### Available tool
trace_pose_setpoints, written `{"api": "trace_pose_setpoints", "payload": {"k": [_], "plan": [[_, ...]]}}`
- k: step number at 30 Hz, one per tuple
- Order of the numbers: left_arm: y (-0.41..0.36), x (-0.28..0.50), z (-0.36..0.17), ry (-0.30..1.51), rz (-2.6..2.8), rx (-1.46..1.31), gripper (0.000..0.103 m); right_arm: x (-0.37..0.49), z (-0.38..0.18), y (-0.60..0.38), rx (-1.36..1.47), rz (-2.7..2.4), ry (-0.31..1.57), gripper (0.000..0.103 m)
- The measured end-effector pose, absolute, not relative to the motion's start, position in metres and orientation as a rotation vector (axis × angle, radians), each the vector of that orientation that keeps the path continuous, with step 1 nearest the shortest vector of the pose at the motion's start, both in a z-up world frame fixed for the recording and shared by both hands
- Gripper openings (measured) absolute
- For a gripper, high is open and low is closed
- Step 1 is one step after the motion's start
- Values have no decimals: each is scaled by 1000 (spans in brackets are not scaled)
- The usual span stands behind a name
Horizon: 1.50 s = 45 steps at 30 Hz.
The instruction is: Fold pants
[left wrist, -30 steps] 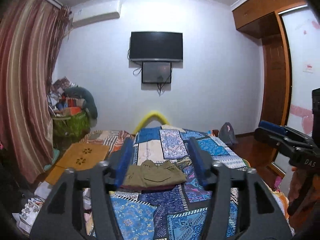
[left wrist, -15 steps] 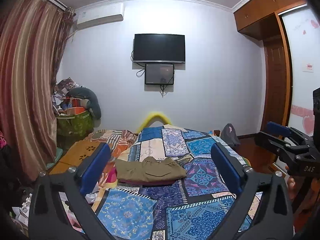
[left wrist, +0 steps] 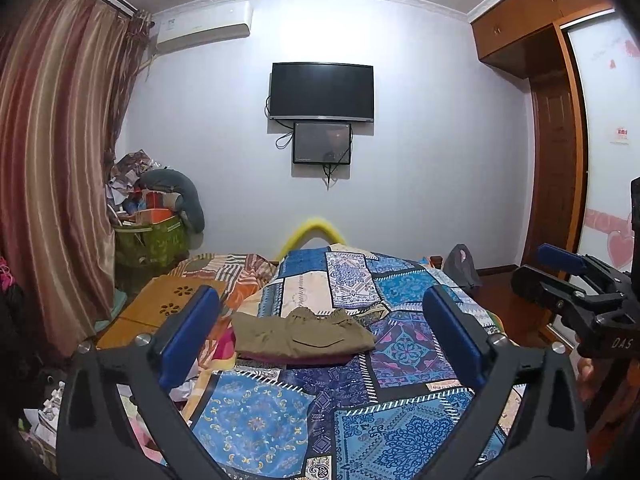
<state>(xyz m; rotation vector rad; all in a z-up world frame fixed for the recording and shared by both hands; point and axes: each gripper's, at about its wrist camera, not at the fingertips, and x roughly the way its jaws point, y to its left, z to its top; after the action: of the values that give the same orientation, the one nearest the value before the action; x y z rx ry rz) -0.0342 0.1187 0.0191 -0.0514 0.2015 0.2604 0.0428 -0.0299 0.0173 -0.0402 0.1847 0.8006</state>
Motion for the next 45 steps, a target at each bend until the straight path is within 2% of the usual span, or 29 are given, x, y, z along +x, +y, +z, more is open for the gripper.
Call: {"api": "trace_pose_setpoints", "payload": {"k": [45], "plan": [[110, -27, 9, 231, 235, -38, 103, 44, 18, -29, -39, 791, 207, 103]]}}
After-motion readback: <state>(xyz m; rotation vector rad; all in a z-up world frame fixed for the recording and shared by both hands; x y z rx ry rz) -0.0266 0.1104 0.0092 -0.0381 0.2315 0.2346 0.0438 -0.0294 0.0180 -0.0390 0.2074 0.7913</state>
